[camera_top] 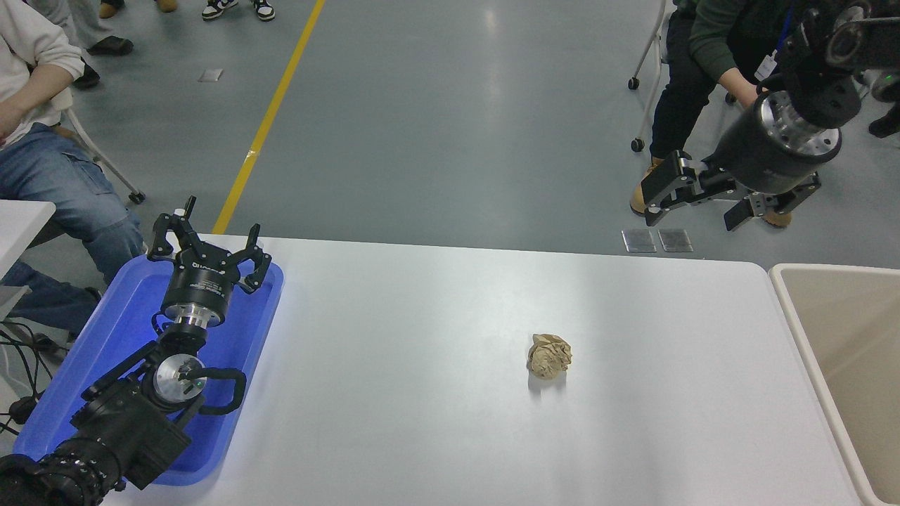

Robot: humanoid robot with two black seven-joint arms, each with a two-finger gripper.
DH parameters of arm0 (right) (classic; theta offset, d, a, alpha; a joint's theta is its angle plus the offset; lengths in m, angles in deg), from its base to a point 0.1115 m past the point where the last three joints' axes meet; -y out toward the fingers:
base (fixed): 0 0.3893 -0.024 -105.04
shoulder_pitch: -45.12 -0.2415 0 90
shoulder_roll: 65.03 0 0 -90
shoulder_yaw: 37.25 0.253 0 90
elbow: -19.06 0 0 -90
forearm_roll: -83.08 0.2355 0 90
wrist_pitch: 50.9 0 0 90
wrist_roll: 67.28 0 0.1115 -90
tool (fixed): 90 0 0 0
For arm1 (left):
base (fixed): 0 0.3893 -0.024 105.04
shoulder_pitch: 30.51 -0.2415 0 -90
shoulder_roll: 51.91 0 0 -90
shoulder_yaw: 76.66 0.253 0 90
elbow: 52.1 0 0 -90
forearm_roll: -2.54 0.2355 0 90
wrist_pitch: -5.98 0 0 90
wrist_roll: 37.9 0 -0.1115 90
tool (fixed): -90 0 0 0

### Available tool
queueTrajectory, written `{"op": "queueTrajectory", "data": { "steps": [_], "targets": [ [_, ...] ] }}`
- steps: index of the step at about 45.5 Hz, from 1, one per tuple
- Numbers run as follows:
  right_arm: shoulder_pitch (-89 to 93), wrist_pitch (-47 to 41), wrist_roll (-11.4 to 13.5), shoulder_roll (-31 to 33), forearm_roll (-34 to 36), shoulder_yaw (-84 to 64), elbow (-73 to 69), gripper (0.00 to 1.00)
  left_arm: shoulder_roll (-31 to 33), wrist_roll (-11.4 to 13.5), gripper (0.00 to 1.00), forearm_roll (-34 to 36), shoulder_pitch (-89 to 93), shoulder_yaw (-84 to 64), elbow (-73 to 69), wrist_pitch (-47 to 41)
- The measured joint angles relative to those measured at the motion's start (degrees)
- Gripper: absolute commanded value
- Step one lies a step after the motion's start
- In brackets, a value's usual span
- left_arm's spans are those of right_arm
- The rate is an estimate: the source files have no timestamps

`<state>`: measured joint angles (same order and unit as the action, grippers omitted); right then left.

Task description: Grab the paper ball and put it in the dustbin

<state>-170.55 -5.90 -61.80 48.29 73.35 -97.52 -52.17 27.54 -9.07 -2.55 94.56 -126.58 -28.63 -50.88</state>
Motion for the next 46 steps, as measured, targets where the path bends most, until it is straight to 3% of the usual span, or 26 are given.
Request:
{"op": "queueTrajectory", "data": {
  "steps": [17,46],
  "targets": [
    [3.58,0.44,-0.04,-4.32,-0.24,2.54,1.11,1.0,0.0,0.0,1.0,0.0,0.0,0.0,0.0,0.0],
    [21.75,25.27,0.05,-17.97,0.03,5.48,7.17,1.0,0.0,0.0,1.0,0.0,0.0,0.0,0.0,0.0]
  ]
}}
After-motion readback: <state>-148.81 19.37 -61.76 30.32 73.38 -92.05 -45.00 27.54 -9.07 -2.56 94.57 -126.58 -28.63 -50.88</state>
